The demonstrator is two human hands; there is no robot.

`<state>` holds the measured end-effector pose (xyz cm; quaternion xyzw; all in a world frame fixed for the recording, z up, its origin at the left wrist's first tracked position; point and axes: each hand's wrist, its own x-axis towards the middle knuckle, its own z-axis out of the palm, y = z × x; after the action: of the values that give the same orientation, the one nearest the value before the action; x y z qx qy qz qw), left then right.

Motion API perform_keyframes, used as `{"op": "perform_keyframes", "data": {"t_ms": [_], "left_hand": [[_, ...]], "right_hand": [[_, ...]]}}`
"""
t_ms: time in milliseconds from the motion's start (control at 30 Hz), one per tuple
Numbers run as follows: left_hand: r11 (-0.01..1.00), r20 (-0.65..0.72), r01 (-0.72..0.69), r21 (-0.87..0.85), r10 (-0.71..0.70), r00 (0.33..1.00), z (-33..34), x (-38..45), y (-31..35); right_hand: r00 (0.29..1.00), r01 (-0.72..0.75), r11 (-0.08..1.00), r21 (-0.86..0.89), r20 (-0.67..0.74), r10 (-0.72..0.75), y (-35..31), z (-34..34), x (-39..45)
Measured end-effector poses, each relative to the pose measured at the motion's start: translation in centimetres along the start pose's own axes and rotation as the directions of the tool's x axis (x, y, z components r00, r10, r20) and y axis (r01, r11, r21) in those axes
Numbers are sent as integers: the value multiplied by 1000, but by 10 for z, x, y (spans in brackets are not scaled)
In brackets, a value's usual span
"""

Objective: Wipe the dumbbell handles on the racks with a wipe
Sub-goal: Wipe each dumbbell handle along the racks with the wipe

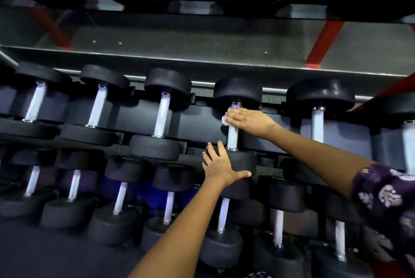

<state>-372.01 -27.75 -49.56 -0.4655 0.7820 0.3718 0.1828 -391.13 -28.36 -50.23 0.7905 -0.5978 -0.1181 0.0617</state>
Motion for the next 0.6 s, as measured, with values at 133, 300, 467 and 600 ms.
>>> {"op": "perform_keyframes", "data": {"t_ms": [133,300,467,600], "left_hand": [[1000,-5,6,8,-6,1000,1,-1,0],[1000,-27,11,22,-10,1000,5,1,-1],[1000,-45,17,27,-16,999,4,0,0],[1000,-45,15,12,-14,999,4,0,1]], "right_hand": [[945,-325,859,396,161,283,-27,0,-5],[759,-512,206,834,327,562,-68,-13,3],[552,-623,-125,772,547,629,-77,-27,48],[349,-536,-436,723,660,665,-56,-16,50]]}}
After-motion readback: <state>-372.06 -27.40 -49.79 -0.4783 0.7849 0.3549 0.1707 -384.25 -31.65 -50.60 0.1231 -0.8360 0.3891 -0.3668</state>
